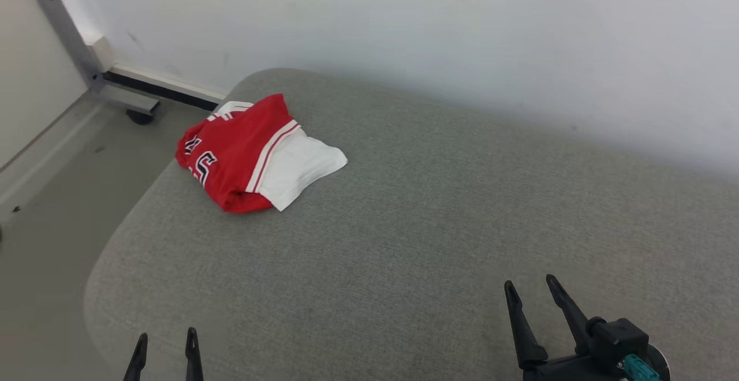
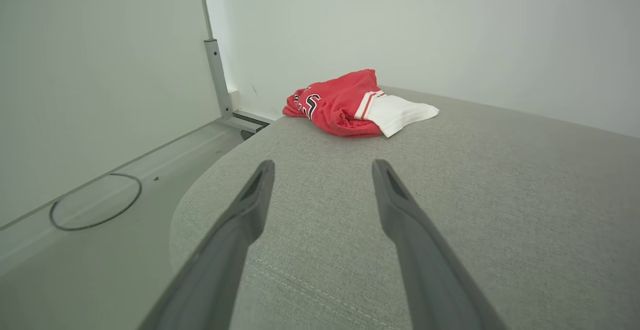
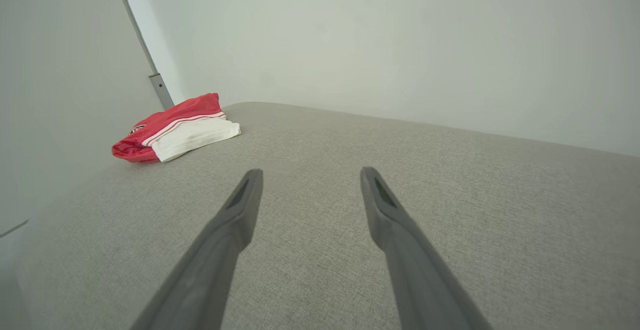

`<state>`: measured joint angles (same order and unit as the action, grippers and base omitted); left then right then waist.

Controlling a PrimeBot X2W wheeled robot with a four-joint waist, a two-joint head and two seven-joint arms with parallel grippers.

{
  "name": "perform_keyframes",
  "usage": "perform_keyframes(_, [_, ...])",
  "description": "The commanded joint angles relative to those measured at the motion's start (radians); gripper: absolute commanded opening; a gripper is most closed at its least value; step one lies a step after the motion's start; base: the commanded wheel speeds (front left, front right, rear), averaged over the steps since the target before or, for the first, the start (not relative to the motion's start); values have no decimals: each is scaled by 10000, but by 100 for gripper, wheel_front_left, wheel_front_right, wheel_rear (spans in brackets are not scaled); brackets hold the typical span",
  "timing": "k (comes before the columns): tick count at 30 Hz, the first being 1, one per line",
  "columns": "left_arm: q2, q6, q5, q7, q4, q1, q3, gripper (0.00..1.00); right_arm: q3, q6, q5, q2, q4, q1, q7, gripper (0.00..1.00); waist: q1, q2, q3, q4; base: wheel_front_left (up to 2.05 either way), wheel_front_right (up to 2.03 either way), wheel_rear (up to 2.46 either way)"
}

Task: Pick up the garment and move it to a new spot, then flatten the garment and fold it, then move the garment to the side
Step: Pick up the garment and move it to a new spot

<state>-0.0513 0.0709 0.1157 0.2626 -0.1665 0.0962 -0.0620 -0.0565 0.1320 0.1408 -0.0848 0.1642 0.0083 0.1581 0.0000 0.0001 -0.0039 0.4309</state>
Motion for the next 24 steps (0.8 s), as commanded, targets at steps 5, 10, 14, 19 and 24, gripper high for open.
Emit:
perform_keyframes(5, [16,124,-114,31,32,18,-164,100,32,-20,37,110,114,-61,101,100,0,-1,34,751,0,0,0])
perform_keyframes(10, [16,142,-137,31,72,33,-182,100,28,-20,44,130,161,-47,106,100,0,-1,49,799,0,0,0])
perform_keyframes(14, [16,107,11,31,33,-174,-130,100,42,-20,75,118,157,-34,118,100,0,-1,105,783,0,0,0])
perform_keyframes(19, [17,48,26,31,-350,-1051,59,100,45,-20,-35,34,-1,-127,21,100,0,-1,333,703,0,0,0])
perform_keyframes(24, [10,49,204,31,-1589,-2934,51,100,-90,-20,-98,-196,-307,-340,-201,100,0,-1,765,428,0,0,0])
